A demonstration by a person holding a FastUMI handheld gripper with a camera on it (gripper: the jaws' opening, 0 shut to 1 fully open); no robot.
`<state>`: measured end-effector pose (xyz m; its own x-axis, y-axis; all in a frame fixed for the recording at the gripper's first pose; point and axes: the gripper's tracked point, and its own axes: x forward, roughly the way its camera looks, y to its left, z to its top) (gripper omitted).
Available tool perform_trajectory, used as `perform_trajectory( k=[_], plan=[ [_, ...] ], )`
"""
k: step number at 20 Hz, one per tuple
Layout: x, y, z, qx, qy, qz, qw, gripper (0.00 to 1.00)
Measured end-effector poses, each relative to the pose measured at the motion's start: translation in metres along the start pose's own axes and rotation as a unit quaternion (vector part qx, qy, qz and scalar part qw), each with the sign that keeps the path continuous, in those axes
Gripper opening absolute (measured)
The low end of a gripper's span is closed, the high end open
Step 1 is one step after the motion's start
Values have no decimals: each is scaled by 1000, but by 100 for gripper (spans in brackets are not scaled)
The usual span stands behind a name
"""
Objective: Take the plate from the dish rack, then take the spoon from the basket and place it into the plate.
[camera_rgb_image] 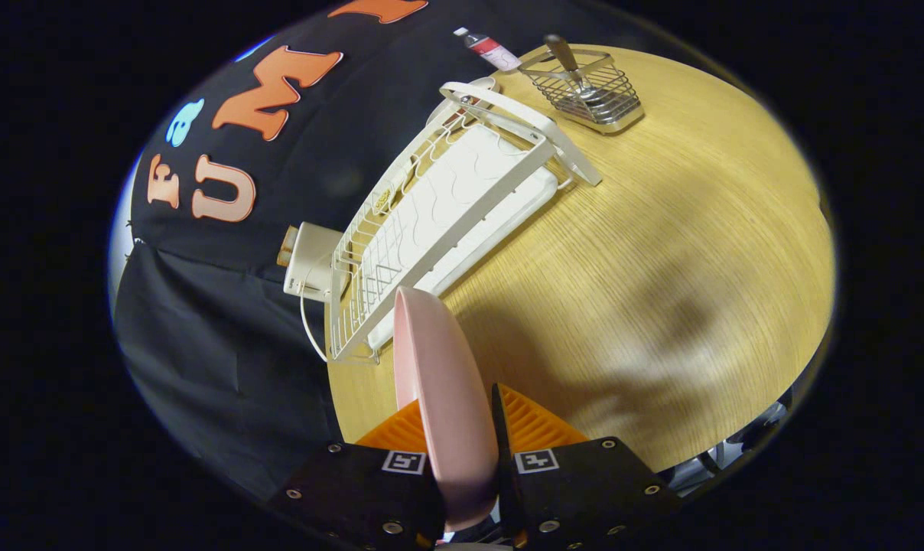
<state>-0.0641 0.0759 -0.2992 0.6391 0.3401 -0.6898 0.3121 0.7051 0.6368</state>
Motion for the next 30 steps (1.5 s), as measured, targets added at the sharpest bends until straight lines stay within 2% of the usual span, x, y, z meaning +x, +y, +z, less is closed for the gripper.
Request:
perform_trajectory(
  k=[7,13,15,17,19,21,24,25,26,30],
  plan=[
    [26,-7,-11,-27,27,-20,999,28],
    [23,-10,-12,-35,32,-30,998,30],
    [18,-15,-7,-45,30,-41,998,34],
    [11,-21,-3,-51,27,-49,997,44],
    [1,-27,5,-52,21,-54,997,49],
    [-11,-42,20,-62,2,-74,995,53],
    [-39,-62,57,-73,-45,-105,991,65],
    [-49,-66,73,-82,-66,-115,988,67],
    [-59,-71,88,-96,-87,-128,983,73],
    [-98,-73,148,-167,-173,-170,956,89]
  ],
)
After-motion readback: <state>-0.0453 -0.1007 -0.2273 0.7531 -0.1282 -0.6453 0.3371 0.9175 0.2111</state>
